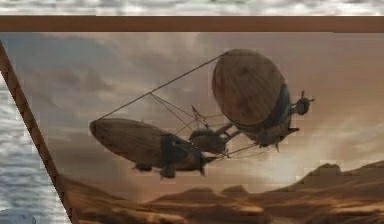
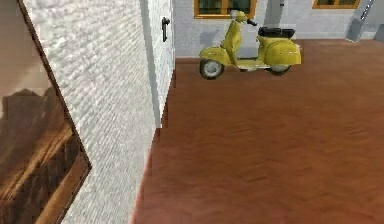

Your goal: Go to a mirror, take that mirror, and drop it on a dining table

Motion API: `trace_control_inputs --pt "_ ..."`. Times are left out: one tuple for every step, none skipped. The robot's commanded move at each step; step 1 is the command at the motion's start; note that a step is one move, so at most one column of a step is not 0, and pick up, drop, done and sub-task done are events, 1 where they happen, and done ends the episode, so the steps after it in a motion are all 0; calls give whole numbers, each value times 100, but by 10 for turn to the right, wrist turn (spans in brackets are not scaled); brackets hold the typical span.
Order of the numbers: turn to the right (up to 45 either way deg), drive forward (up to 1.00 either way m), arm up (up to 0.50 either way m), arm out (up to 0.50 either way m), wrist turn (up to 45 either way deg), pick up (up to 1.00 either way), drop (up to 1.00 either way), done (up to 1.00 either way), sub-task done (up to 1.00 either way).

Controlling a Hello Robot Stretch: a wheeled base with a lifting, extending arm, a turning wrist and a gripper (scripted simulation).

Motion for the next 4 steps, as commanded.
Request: trace_control_inputs --pt "-450 0 0 0 0 0 0 0 0" --pt "-450 0 0 0 0 0 0 0 0" --pt "-450 0 0 0 0 0 0 0 0" --pt "-420 0 0 0 0 0 0 0 0"
